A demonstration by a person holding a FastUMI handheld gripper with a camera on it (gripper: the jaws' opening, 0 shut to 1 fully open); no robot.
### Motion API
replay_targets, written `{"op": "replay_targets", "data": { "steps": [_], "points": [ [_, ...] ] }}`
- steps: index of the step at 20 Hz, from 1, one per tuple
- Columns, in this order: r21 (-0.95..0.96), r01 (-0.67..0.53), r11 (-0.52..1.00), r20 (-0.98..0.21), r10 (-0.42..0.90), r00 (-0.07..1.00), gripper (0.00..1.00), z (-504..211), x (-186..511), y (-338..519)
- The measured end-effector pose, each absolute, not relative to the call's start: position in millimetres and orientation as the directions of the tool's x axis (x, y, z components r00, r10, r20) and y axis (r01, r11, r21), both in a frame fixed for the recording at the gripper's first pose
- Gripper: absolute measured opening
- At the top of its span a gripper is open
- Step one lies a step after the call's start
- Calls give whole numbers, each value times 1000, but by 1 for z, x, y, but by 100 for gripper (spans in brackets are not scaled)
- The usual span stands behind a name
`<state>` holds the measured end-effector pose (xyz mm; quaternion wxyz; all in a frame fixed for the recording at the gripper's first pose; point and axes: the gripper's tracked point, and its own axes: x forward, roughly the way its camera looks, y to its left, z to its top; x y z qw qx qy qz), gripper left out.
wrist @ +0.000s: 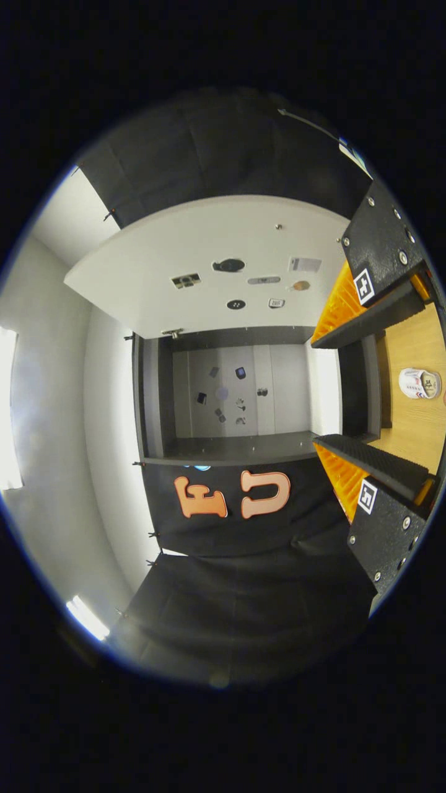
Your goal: Open the shoe cabinet door, grab the shoes and put them into the shoe cabinet, then close the shoe cabinet door.
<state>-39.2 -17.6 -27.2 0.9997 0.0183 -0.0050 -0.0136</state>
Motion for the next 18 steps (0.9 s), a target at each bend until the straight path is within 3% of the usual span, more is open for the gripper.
{"op": "replay_targets", "data": {
  "steps": [10,18],
  "points": [
    [-19,70,997,-12,-70,997,87,-49,-12,23],
    [-9,74,997,-278,-74,958,87,-190,1,25]
  ]
}}
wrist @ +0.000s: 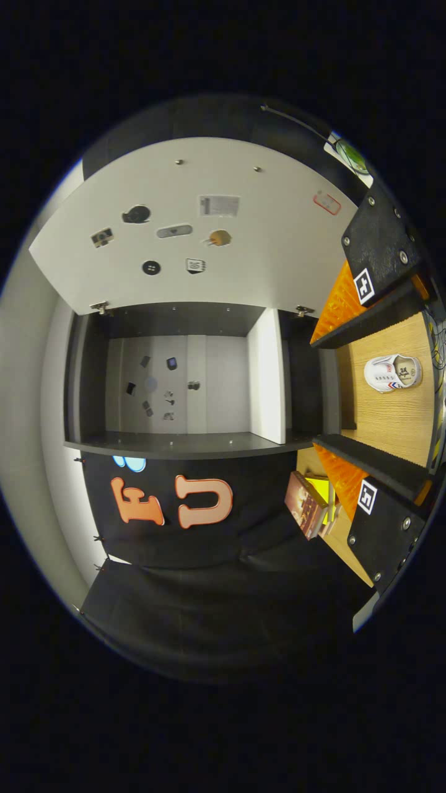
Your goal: Open the shoe cabinet door, grab the shoes and put them into the shoe cabinet, then close the shoe cabinet door.
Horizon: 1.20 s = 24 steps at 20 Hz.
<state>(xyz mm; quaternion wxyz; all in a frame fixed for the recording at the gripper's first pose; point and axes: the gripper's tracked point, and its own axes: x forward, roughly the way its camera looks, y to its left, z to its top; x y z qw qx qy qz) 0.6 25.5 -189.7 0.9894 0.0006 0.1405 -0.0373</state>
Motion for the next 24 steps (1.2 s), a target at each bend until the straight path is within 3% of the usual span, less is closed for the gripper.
{"op": "replay_targets", "data": {
  "steps": [10,18,24],
  "points": [
    [75,134,988,-627,-58,777,88,-410,8,17],
    [90,131,987,-737,-23,675,87,-496,10,16],
    [109,140,984,-770,-5,638,77,-524,22,12]
  ]
}}
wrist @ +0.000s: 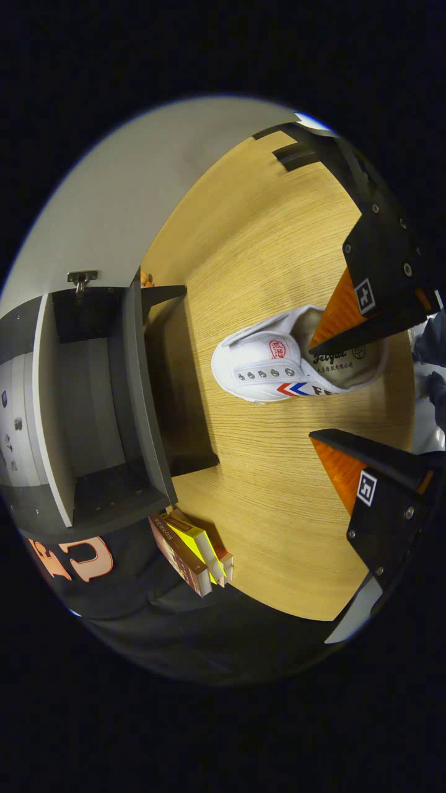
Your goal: Open the shoe cabinet door, grab the shoes and put them into the shoe cabinet, then close the shoe cabinet door.
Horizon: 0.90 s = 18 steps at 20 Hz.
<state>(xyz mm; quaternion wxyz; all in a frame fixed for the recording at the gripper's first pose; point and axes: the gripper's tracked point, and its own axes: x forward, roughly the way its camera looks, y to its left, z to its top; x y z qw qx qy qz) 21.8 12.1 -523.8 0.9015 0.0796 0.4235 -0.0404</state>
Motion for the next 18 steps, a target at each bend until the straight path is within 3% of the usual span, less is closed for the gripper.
{"op": "replay_targets", "data": {
  "steps": [3,8,17,18],
  "points": [
    [130,151,980,-778,7,628,66,-531,27,10],
    [140,156,978,-791,15,612,35,-539,25,3],
    [133,165,977,-819,14,574,32,-551,26,7],
    [146,162,976,-818,27,575,29,-552,29,12]
  ]
}}
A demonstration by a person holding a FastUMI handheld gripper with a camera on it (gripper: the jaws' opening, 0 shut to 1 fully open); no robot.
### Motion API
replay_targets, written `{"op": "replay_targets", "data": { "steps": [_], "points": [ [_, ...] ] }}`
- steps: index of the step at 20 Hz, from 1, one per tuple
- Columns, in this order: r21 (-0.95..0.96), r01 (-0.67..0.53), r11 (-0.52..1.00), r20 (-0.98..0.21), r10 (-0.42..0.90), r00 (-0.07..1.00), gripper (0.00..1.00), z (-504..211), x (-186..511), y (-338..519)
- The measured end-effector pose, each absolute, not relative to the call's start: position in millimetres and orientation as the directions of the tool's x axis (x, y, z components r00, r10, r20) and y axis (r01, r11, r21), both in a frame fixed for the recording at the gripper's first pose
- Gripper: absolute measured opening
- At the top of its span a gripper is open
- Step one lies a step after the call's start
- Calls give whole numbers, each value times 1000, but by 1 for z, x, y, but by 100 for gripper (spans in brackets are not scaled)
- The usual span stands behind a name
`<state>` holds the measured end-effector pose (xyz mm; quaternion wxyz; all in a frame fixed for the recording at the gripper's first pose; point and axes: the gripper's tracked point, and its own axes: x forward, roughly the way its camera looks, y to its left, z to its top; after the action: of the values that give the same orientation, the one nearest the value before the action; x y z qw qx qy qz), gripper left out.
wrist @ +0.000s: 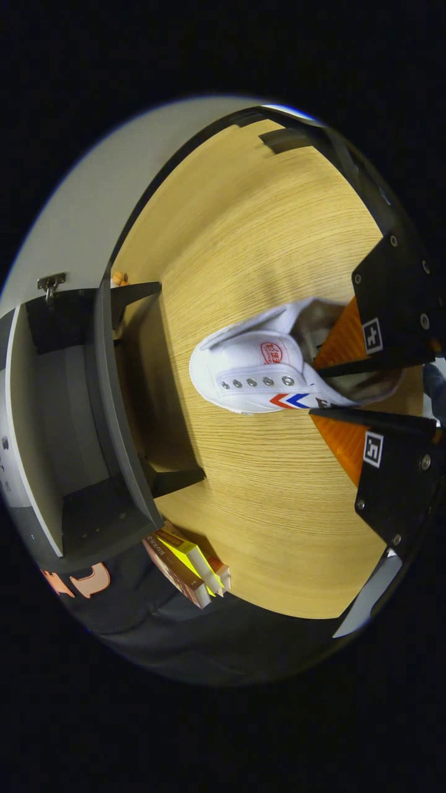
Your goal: Open the shoe cabinet door, grab the shoes and put them into the shoe cabinet, then close the shoe cabinet door.
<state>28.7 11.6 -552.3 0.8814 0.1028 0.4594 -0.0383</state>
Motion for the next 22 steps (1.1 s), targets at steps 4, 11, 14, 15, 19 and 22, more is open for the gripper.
{"op": "replay_targets", "data": {
  "steps": [4,11,14,15,19,22],
  "points": [
    [155,150,976,-810,39,586,8,-551,31,12],
    [103,102,989,-776,16,630,0,-528,46,7],
    [89,90,992,-744,6,668,0,-509,59,2],
    [84,84,993,-736,5,677,0,-504,62,1],
    [70,66,995,-709,3,705,0,-483,72,-3],
    [73,62,995,-680,4,733,0,-460,80,-4]
  ]
}}
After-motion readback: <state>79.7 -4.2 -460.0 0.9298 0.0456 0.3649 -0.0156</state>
